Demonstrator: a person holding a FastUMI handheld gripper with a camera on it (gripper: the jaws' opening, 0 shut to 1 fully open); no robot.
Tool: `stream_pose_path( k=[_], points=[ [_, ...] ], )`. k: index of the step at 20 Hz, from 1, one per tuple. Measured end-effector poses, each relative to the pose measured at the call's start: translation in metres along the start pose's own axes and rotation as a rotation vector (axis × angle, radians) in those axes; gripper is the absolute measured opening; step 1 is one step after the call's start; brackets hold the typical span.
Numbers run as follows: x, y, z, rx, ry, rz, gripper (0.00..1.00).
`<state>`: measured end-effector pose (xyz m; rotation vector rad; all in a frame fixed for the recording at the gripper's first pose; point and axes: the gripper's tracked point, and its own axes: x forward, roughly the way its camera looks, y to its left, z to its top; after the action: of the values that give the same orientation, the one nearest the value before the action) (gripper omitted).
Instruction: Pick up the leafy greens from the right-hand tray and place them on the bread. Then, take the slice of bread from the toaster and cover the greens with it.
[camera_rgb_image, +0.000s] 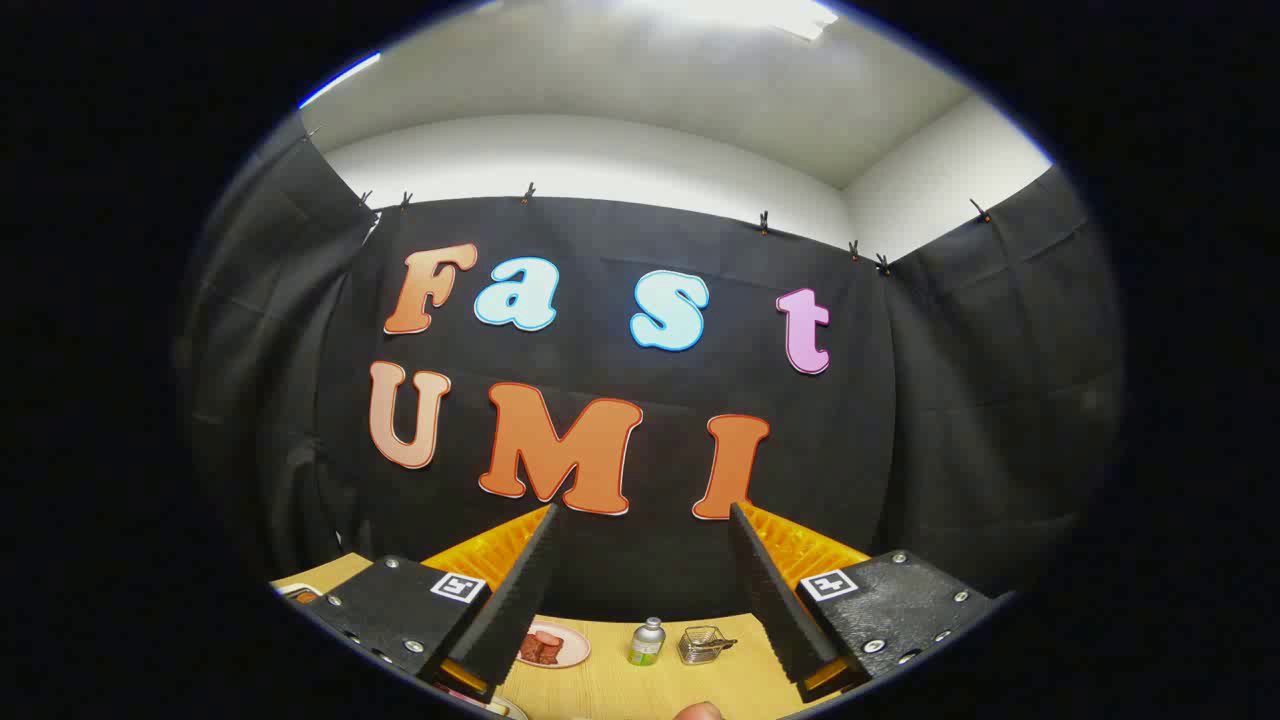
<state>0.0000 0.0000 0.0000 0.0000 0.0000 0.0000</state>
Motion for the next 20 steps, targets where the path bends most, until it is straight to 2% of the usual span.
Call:
stream_pose_path(
  k=[13,20],
  points=[
    [0.013,-0.012,0.008,-0.009,-0.041,0.027,0.98],
    [0.016,-0.004,-0.040,0.045,0.072,0.037,0.98]
  ],
)
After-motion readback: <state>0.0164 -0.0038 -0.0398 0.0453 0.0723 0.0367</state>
